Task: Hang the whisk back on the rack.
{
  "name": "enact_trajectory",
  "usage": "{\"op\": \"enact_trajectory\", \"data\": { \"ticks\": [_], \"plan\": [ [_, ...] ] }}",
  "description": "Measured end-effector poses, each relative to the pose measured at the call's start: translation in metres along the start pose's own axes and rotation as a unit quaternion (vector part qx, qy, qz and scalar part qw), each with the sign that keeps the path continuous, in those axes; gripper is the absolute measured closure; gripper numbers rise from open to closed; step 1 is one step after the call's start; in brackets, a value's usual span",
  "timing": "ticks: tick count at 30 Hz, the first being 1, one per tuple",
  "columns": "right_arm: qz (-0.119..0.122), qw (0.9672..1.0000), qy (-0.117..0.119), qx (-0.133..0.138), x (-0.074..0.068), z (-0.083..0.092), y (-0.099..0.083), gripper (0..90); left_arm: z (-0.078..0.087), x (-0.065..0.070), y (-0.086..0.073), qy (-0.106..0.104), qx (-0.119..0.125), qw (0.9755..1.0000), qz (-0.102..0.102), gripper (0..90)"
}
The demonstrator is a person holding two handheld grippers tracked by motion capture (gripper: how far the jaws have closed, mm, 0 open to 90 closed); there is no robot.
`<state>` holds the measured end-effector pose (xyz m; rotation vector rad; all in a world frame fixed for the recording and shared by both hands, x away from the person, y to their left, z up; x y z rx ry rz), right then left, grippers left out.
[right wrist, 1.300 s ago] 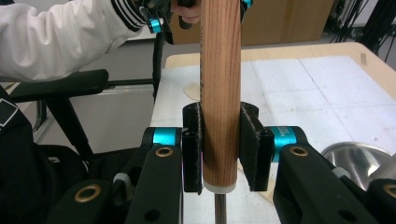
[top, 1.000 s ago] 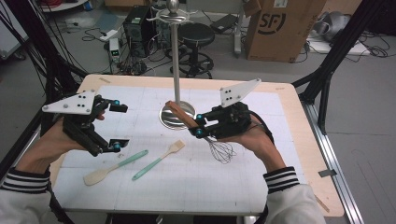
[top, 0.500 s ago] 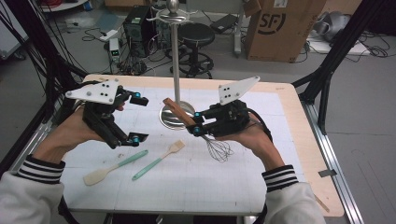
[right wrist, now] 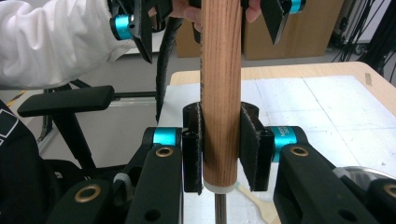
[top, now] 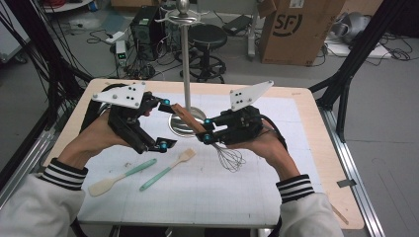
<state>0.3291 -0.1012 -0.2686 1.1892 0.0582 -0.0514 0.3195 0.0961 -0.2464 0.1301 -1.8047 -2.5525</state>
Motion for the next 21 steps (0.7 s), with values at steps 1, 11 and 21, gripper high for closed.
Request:
{"op": "enact_trajectory", "data": {
  "ticks": [1, 11, 21],
  "plan": [
    [0.000, 1.0000, 0.000, 0.000, 0.0000, 0.0000, 0.0000, 72.3, -0.0009, 0.0000, 0.0004, -0.001, 0.001, 1.0000, -0.001, 12.7],
    [-0.007, 1.0000, -0.004, 0.000, 0.0016, -0.0029, -0.0001, 72.3, -0.0079, 0.0031, 0.0050, -0.018, 0.007, 0.9998, -0.002, 21.4],
    [-0.019, 0.9997, -0.014, 0.002, 0.0044, -0.0081, 0.0001, 72.3, -0.0077, 0.0055, 0.0101, -0.024, 0.024, 0.9994, -0.004, 29.3]
  ]
}}
Point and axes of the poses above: each handheld gripper's, and its own axes: z roughly backward along the jaws, y roughly out of its top, x roughly to its right, the point moved 5 cm from there along -z, roughly forward along the jaws, and after that the axes turned 1 degree about x, right-handed, at the moved point
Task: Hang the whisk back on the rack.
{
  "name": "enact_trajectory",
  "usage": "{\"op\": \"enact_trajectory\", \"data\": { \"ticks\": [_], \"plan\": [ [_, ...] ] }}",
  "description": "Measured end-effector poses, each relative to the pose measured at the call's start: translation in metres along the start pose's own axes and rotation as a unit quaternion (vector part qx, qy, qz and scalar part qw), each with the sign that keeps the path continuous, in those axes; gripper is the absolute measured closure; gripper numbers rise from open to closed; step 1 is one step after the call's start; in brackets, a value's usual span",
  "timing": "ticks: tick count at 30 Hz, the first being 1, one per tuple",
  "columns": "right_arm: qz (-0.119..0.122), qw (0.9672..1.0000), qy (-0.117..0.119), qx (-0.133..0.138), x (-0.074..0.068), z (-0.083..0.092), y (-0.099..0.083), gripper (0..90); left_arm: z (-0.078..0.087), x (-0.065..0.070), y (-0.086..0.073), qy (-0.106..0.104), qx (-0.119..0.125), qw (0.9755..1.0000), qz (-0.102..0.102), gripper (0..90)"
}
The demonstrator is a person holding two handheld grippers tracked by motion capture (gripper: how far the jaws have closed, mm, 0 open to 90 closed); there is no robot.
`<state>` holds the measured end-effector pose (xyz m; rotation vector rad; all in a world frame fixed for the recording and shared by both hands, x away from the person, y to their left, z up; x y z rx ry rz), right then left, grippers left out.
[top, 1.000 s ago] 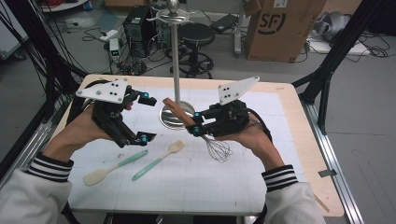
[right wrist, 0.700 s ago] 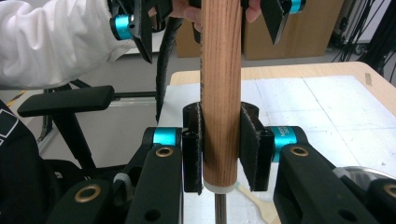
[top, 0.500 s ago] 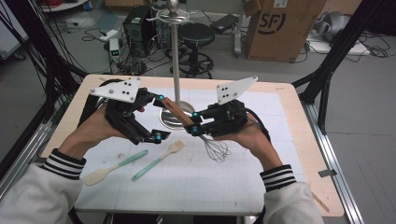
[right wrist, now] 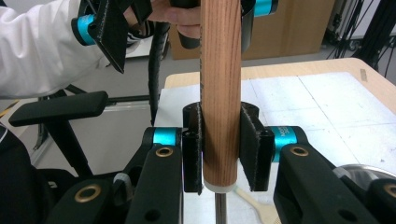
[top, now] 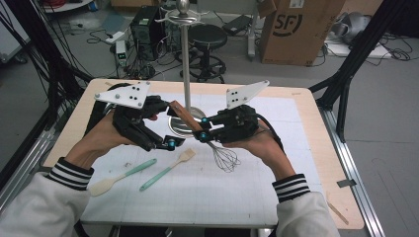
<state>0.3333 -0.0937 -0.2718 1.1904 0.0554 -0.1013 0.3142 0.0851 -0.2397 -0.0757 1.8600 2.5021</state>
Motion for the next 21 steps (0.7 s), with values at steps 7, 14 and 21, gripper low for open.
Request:
{"op": "enact_trajectory", "data": {
  "ticks": [7, 14, 21],
  "plan": [
    [0.003, 0.9999, 0.004, -0.009, -0.001, -0.006, 0.000, 72.3, -0.003, 0.001, 0.001, 0.003, -0.001, 1.0000, 0.000, 33.3],
    [0.004, 0.9999, 0.003, -0.012, 0.000, -0.010, 0.001, 72.3, -0.003, 0.000, 0.002, 0.017, 0.000, 0.9998, 0.001, 39.2],
    [0.011, 0.9999, -0.002, -0.010, -0.001, -0.013, 0.002, 72.3, -0.004, -0.002, 0.003, 0.032, 0.001, 0.9995, 0.000, 45.7]
  ]
}}
Point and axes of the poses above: each handheld gripper's, and its own axes: z roughly backward along the jaws, y roughly out of its top, x roughly to its right, the point moved 5 cm from there along -z, roughly forward along the jaws, and after that the axes turned 1 degree about x, right-handed, at the moved point
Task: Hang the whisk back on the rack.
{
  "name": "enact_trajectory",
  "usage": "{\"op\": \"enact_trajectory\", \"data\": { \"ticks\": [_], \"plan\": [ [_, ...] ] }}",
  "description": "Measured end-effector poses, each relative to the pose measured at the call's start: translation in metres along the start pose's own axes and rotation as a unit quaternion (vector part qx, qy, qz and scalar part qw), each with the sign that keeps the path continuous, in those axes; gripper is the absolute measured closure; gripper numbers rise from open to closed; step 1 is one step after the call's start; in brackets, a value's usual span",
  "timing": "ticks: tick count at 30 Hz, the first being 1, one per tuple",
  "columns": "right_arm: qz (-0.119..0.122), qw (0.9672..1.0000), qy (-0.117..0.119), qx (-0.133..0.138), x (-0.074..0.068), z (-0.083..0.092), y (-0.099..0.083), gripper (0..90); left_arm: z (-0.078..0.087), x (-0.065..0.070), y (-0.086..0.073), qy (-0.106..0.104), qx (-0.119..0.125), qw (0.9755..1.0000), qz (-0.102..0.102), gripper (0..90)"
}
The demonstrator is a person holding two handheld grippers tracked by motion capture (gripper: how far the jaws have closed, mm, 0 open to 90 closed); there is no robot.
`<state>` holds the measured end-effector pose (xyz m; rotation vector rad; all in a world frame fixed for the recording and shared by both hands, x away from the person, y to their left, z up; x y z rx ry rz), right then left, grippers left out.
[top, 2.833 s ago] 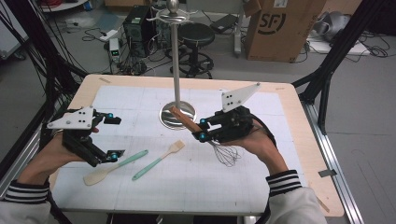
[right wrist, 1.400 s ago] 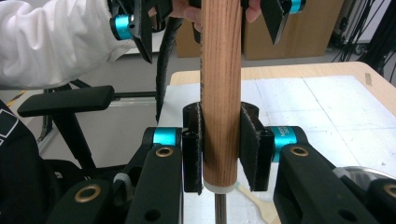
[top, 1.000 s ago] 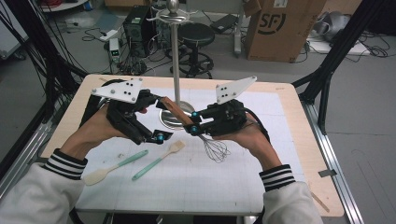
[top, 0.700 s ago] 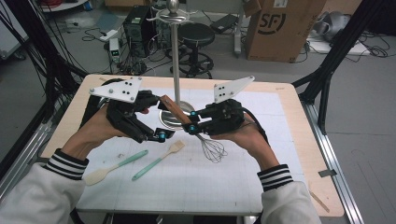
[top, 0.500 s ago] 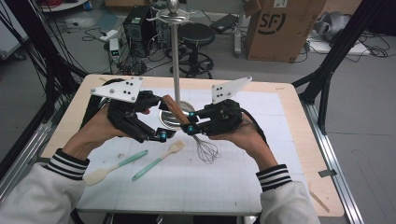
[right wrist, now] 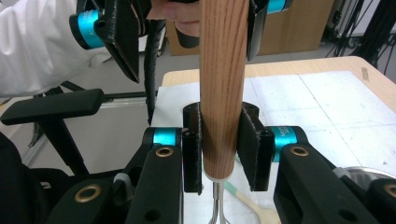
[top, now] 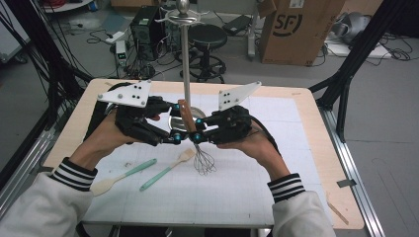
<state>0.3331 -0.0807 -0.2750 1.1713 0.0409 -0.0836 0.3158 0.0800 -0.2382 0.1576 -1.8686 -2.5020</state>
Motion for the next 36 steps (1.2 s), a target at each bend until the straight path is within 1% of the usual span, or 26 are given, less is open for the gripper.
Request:
{"op": "enact_trajectory", "data": {
  "ticks": [6, 9, 10, 13, 14, 16, 18, 19, 20, 23, 24, 25, 26, 27, 29, 31, 32, 33, 35, 36],
  "plan": [
    [0.001, 1.0000, -0.004, 0.001, -0.0006, -0.0004, 0.0005, 72.3, -0.0021, -0.0003, 0.0002, 0.008, 0.000, 1.0000, -0.002, 48.9],
    [0.001, 1.0000, -0.002, 0.001, -0.0017, -0.0009, 0.0016, 72.3, -0.0033, -0.0006, 0.0004, 0.014, -0.002, 0.9999, -0.004, 52.3],
    [0.004, 1.0000, -0.005, 0.003, -0.0013, -0.0013, 0.0026, 72.3, -0.0037, -0.0005, 0.0005, 0.016, -0.001, 0.9999, -0.004, 53.4],
    [0.002, 1.0000, -0.003, 0.002, -0.0026, -0.0018, 0.0037, 72.3, -0.0037, -0.0014, 0.0011, 0.023, 0.000, 0.9997, -0.004, 58.2],
    [0.005, 1.0000, -0.004, 0.005, -0.0022, -0.0023, 0.0043, 72.4, -0.0032, -0.0019, 0.0014, 0.027, 0.000, 0.9996, -0.001, 60.0],
    [0.009, 0.9999, -0.003, 0.007, -0.0023, -0.0031, 0.0047, 72.3, -0.0028, -0.0022, 0.0014, 0.028, -0.001, 0.9996, -0.002, 62.3],
    [0.009, 0.9999, -0.002, 0.007, -0.0025, -0.0037, 0.0051, 72.3, -0.0028, -0.0020, 0.0014, 0.029, 0.000, 0.9996, -0.005, 62.2],
    [0.004, 1.0000, -0.002, 0.004, -0.0034, -0.0038, 0.0051, 72.3, -0.0028, -0.0020, 0.0015, 0.028, 0.002, 0.9996, -0.007, 62.1],
    [0.006, 1.0000, -0.003, 0.007, -0.0027, -0.0044, 0.0057, 72.3, -0.0028, -0.0022, 0.0017, 0.030, 0.002, 0.9995, -0.008, 62.4],
    [0.009, 0.9999, -0.002, 0.008, -0.0025, -0.0061, 0.0069, 72.3, -0.0025, -0.0029, 0.0016, 0.035, 0.002, 0.9994, -0.008, 66.5],
    [0.009, 0.9999, -0.002, 0.008, -0.0025, -0.0061, 0.0069, 72.3, -0.0021, -0.0034, 0.0017, 0.040, 0.000, 0.9992, -0.010, 66.5],
    [0.002, 1.0000, 0.000, 0.004, -0.0040, -0.0061, 0.0067, 72.3, -0.0021, -0.0034, 0.0018, 0.040, 0.002, 0.9992, -0.006, 69.1],
    [0.009, 0.9999, -0.003, 0.006, -0.0031, -0.0062, 0.0070, 72.3, -0.0020, -0.0038, 0.0019, 0.038, 0.003, 0.9993, -0.002, 69.6],
    [0.002, 1.0000, -0.001, 0.005, -0.0041, -0.0060, 0.0068, 72.3, -0.0020, -0.0043, 0.0019, 0.037, 0.004, 0.9993, 0.003, 70.1],
    [0.008, 0.9999, -0.007, 0.008, -0.0025, -0.0060, 0.0071, 72.2, -0.0019, -0.0059, 0.0017, 0.030, 0.006, 0.9994, 0.018, 71.3],
    [0.006, 0.9999, -0.006, 0.008, -0.0026, -0.0060, 0.0071, 72.1, -0.0016, -0.0073, 0.0020, 0.028, 0.009, 0.9990, 0.034, 71.8],
    [0.002, 0.9999, -0.008, 0.008, -0.0029, -0.0054, 0.0071, 72.1, -0.0012, -0.0076, 0.0023, 0.028, 0.011, 0.9989, 0.036, 72.2],
    [0.006, 0.9998, -0.010, 0.013, -0.0022, -0.0054, 0.0078, 72.0, -0.0010, -0.0078, 0.0028, 0.027, 0.014, 0.9989, 0.036, 72.4],
    [0.003, 0.9998, -0.010, 0.018, -0.0024, -0.0051, 0.0083, 71.7, -0.0005, -0.0082, 0.0033, 0.027, 0.015, 0.9988, 0.039, 72.7],
    [0.004, 0.9997, -0.013, 0.020, -0.0017, -0.0051, 0.0084, 71.2, -0.0004, -0.0081, 0.0035, 0.027, 0.015, 0.9988, 0.037, 72.8]
  ]
}}
Point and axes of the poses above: each handheld gripper's, and its own axes: z roughly backward along the jaws, y roughly out of its top, x roughly to its right, the point moved 5 cm from there along -z, roughly forward along the jaws, and after that the axes turned 1 degree about x, right-handed, at the moved point
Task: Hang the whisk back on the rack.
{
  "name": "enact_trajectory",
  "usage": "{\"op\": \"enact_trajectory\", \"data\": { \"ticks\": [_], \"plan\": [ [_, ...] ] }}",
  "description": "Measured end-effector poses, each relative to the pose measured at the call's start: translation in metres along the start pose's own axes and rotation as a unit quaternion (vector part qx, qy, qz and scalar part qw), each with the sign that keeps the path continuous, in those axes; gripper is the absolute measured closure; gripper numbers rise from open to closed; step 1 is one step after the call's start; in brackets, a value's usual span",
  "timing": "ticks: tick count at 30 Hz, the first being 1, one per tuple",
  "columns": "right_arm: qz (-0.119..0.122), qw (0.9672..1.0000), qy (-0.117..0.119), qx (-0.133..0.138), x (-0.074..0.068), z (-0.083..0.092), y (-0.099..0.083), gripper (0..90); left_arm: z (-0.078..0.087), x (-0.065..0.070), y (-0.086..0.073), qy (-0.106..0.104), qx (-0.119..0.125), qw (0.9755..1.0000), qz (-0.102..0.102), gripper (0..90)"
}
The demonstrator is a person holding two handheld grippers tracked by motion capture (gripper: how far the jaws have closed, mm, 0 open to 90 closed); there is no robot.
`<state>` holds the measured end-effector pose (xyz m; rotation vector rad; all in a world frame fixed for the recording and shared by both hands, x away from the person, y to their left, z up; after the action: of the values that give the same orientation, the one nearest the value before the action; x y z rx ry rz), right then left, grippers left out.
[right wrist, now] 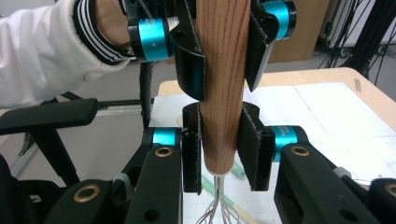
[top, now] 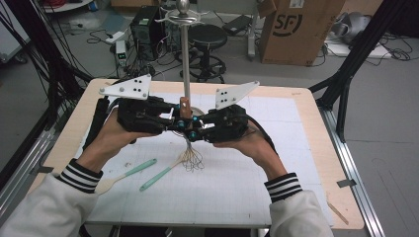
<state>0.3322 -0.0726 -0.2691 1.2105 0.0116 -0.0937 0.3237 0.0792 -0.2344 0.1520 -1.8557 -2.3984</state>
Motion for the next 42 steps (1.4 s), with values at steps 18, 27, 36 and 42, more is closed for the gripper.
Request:
{"op": "enact_trajectory", "data": {
  "ticks": [18, 27, 36, 42],
  "plan": [
    [-0.082, 0.9921, -0.086, -0.040, 0.010, 0.025, -0.036, 0.1, 0.016, -0.018, 0.000, 0.036, -0.033, 0.9988, 0.001, 73.0],
    [-0.081, 0.9836, -0.145, -0.069, 0.013, 0.053, -0.064, 0.1, 0.027, -0.033, 0.009, 0.050, -0.040, 0.9980, 0.001, 73.0],
    [-0.086, 0.9769, -0.183, -0.071, 0.013, 0.084, -0.098, 0.1, 0.033, -0.046, 0.016, 0.043, -0.054, 0.9974, 0.019, 73.0],
    [-0.093, 0.9730, -0.203, -0.060, 0.008, 0.106, -0.117, 0.1, 0.036, -0.053, 0.027, 0.047, -0.068, 0.9962, 0.027, 73.0]
  ]
}}
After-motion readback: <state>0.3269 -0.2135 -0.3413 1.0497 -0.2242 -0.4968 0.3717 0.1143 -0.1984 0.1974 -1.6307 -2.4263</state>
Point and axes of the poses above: each handheld gripper's, and its own axes: z roughly backward along the jaws, y roughly out of its top, x roughly to its right, the point moved 5 cm from there along -z, roughly forward along the jaws, and after that the axes turned 1 degree about x, right-handed, at the moved point
